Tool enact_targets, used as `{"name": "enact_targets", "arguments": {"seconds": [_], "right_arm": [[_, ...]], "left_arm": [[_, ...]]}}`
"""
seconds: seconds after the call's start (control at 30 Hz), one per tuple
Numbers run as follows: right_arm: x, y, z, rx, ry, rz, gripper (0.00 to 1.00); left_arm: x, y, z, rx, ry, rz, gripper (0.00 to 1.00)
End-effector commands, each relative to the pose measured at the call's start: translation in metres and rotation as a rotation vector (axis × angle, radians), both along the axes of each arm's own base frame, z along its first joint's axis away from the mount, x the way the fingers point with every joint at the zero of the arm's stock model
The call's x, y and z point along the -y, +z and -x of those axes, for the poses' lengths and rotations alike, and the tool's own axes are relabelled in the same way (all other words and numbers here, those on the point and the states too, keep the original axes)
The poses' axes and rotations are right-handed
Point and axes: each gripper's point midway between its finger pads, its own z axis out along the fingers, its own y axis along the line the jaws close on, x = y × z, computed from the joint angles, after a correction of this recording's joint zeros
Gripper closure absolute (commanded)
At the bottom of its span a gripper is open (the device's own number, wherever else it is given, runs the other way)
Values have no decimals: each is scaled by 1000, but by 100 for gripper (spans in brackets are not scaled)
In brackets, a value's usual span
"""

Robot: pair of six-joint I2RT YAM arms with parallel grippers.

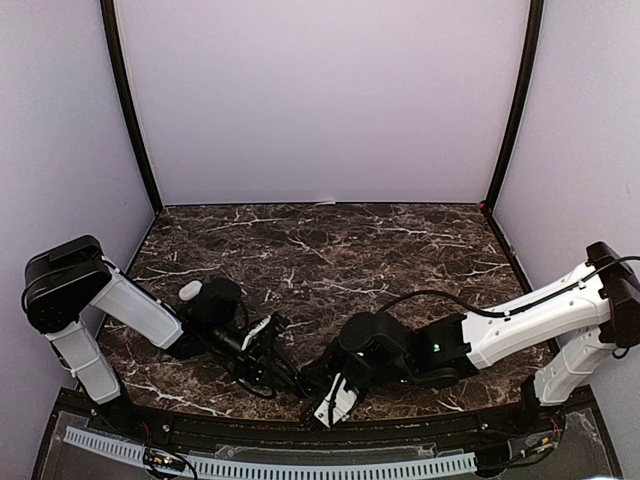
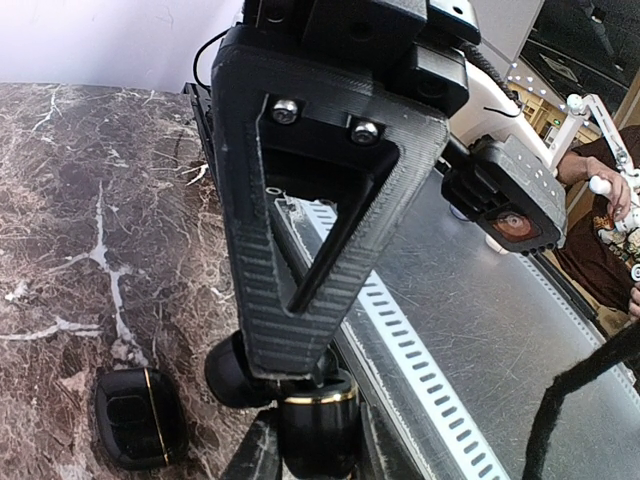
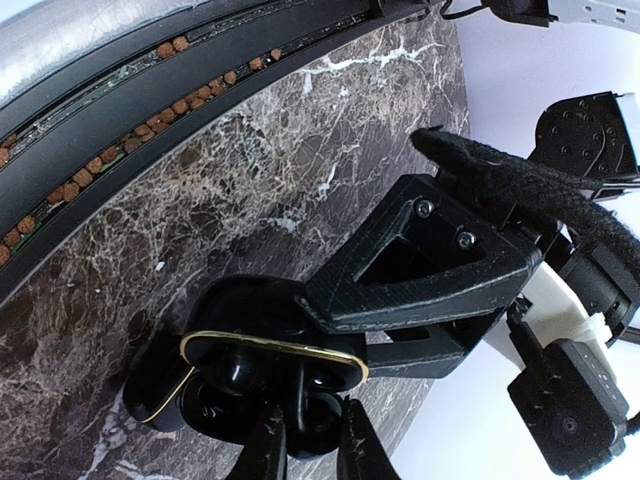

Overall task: Insert the wireless bluetooth earbuds into the charging case
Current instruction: Insert the right earbud into the right side groove of the charging case.

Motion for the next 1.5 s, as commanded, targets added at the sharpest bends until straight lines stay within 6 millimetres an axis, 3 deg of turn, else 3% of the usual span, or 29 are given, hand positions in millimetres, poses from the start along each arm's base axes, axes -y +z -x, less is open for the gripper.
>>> {"name": "enact_targets", "arguments": {"seconds": [0.0, 0.4, 0.67, 0.83, 1.17, 1.47], "right_arm": [[-15, 6, 11, -32, 33, -48, 95], [-13, 6, 17, -192, -31, 3, 92], [-16, 13, 17, -203, -31, -11, 88], [-15, 9, 11, -91, 3, -20, 87], [-14, 25, 10, 117, 71, -115, 87], [-11, 26, 5, 252, 86, -138, 87]], "left_arm": [[7, 33, -1, 105, -29, 133, 86], [5, 40, -6, 163, 41, 166, 87], [6, 37, -3, 129, 6, 155, 87], [6, 36, 1, 78, -38, 144, 87], [11, 34, -2, 0, -51, 117, 86], [9, 37, 0, -34, -77, 119, 86]]}}
